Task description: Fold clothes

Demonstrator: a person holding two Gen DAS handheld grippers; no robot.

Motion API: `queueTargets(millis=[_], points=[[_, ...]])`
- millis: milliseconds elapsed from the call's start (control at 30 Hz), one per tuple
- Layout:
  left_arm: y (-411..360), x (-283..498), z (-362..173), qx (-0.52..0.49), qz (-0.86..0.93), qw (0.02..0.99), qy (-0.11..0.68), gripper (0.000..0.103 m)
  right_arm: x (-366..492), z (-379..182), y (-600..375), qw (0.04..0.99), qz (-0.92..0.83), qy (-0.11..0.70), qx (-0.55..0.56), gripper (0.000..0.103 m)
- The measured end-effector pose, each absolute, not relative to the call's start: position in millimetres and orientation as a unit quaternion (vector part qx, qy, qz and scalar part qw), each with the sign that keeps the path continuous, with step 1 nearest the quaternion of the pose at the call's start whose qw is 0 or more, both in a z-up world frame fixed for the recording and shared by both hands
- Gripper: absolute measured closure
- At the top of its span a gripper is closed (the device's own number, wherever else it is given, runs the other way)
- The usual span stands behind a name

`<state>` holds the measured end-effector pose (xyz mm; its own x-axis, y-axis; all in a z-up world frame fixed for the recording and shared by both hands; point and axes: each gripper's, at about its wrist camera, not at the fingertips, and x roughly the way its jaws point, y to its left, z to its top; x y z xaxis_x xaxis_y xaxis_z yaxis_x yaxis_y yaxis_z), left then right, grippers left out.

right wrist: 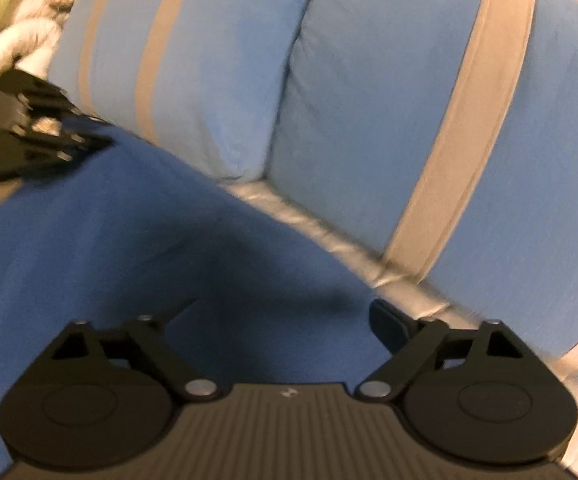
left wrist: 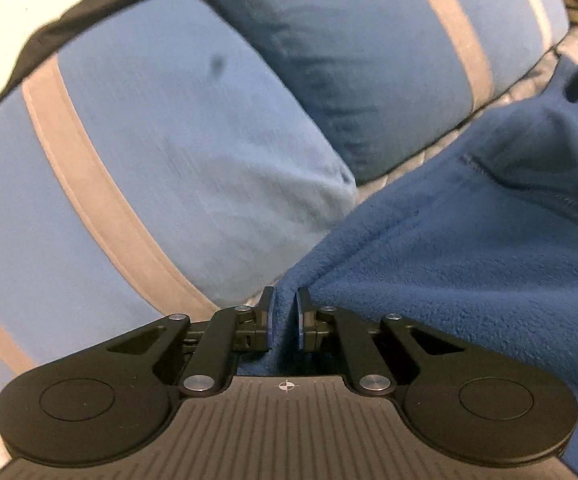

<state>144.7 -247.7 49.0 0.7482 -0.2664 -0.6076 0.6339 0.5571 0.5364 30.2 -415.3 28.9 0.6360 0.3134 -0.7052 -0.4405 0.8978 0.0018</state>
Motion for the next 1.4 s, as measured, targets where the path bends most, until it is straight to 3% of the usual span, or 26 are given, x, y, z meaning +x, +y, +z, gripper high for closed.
queueTargets(millis=[167,233,400,567,733,800,833,900,1067,1400], points=[[-248,149,46,0.38,-0.214,0.865,0.249,0.062,35,10,-410,0.895,0.186,0.406,-0.02,0.02],[-238,149,58,0.36,-0.199,0.878,0.246,0.046,41,1,-408,0.893,0.172,0.416,0.003,0.018],[-209,149,97,0.25,-0.152,0.917,0.27,0.029,45,-17,-399,0.897,0.144,0.418,0.015,0.011],[-205,139,107,0.135,-0.183,0.902,0.368,0.028,49,-27,-397,0.901,0.124,0.415,0.021,0.001],[-232,137,72,0.171,-0.212,0.886,0.374,0.028,49,-29,-399,0.907,0.112,0.405,0.036,0.001],[-233,142,53,0.177,-0.209,0.894,0.356,0.02,45,-27,-401,0.914,0.101,0.391,0.043,0.001],[-230,143,45,0.167,-0.207,0.901,0.343,0.01,42,-25,-402,0.918,0.093,0.382,0.046,0.001],[-223,146,30,0.145,-0.204,0.914,0.319,0.0,37,-21,-405,0.927,0.07,0.366,0.046,0.0],[-197,169,14,0.034,-0.236,0.907,0.347,0.0,46,-25,-418,0.926,0.034,0.368,0.073,0.0],[-207,163,12,0.04,-0.233,0.915,0.326,0.0,48,-51,-406,0.938,0.012,0.345,0.043,0.0]])
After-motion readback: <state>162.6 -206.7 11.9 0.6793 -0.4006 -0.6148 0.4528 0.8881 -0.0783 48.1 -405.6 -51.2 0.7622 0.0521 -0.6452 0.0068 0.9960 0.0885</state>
